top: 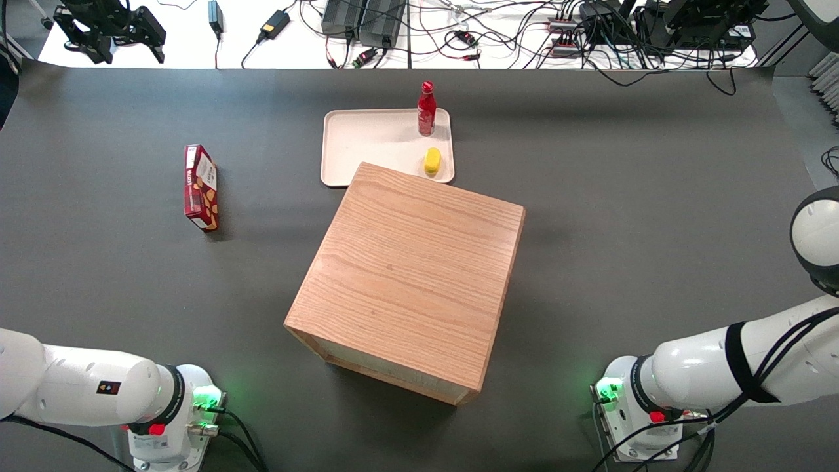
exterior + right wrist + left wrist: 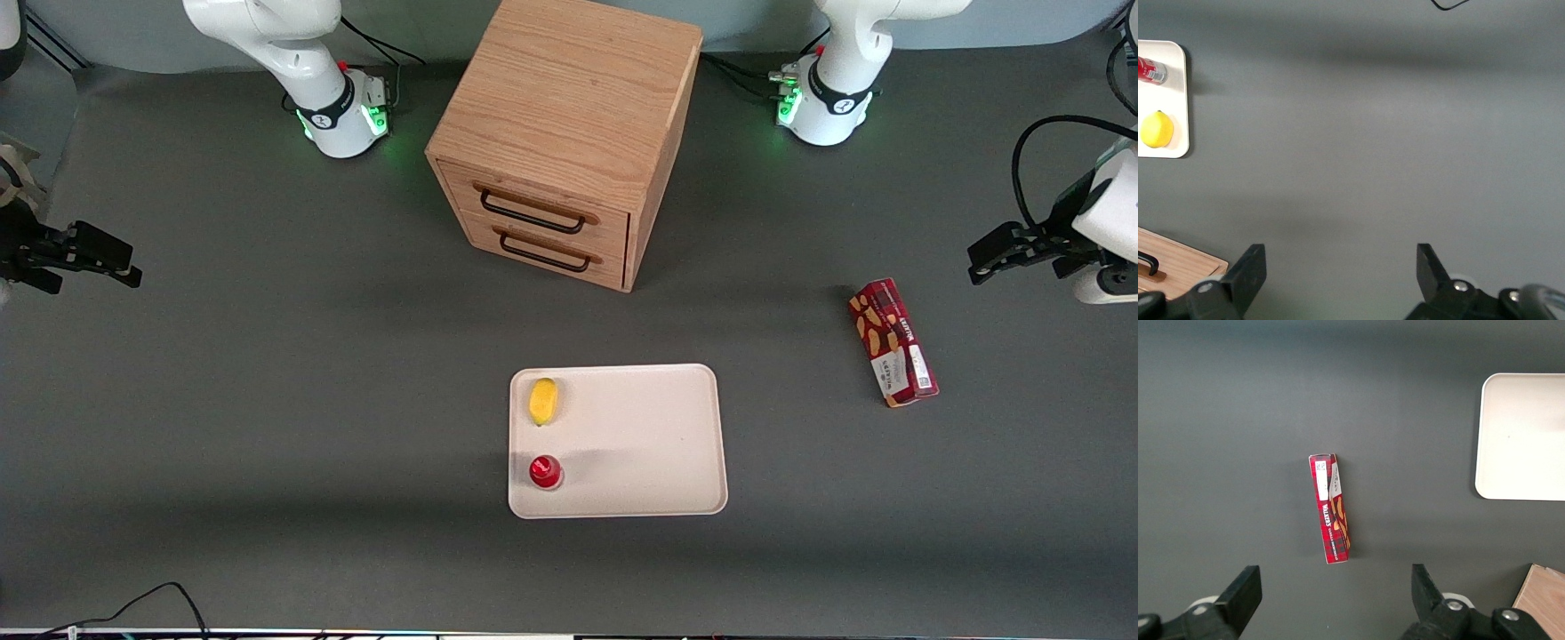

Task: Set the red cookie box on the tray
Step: 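Move the open left gripper down over the red plaid cookie box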

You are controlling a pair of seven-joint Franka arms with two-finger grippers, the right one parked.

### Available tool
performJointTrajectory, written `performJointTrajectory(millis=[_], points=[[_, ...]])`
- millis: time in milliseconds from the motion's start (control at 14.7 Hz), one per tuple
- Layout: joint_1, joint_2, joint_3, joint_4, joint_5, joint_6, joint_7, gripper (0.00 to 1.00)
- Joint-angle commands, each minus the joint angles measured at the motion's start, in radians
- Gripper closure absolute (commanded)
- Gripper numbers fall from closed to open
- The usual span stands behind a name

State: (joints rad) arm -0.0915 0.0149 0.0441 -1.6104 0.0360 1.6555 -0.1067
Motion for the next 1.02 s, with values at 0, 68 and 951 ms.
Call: performJointTrajectory(millis=[0, 68, 951], points=[[0.013, 0.036, -0.010, 0.046, 0.004, -0.033, 0.012, 0.00], [0.013, 0.037, -0.010, 0.046, 0.004, -0.034, 0.009, 0.00], [0.012, -0.018, 0.092, -0.375, 0.005, 0.273, 0.010, 0.00]])
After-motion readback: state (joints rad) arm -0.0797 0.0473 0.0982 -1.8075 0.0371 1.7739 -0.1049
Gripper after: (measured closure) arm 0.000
